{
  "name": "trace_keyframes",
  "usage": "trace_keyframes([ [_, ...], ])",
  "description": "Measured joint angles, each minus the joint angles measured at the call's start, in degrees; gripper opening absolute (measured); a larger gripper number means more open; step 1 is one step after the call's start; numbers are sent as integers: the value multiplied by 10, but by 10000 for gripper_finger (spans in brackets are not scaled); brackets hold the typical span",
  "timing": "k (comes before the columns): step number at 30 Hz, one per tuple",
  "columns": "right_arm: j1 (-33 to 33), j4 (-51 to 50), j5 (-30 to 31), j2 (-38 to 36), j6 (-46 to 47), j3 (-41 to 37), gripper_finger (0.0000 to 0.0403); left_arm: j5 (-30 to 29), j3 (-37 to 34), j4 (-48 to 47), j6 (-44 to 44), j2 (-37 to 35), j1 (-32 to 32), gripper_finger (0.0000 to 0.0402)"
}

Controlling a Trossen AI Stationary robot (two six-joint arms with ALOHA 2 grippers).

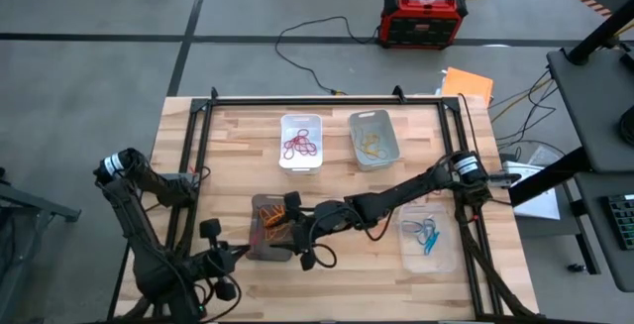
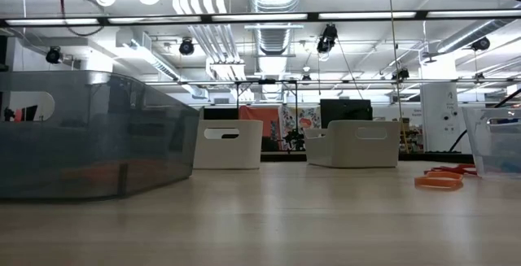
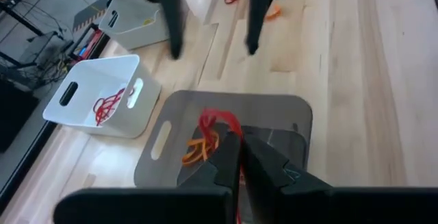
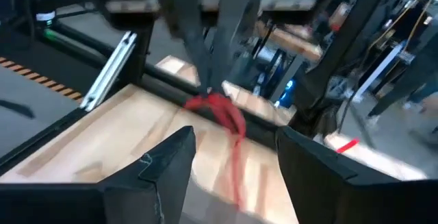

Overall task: Sort rubber bands into baskets
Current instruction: Put the red rubber band into the white bin

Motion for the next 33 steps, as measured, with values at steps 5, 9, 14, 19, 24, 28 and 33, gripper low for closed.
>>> trace_keyframes([
  [5,-5,16,0,21,-31,8,212,0,4,37,50,0,26,0],
  [9,-10,18,-1,36,-36,20,215,-1,4,49,60,0,47,0],
  [14,-16,15,-10,52,-44,33,215,-2,4,68,101,-1,66,0],
  [19,-20,14,-7,61,-61,42,199,0,4,79,129,-1,77,0],
  [24,-20,8,5,61,-70,42,126,1,4,79,133,-1,77,0],
  [28,-20,-4,5,60,-74,42,35,-5,4,77,136,-1,77,0],
  [33,-19,-17,5,57,-78,42,10,-35,4,71,136,-1,77,2],
])
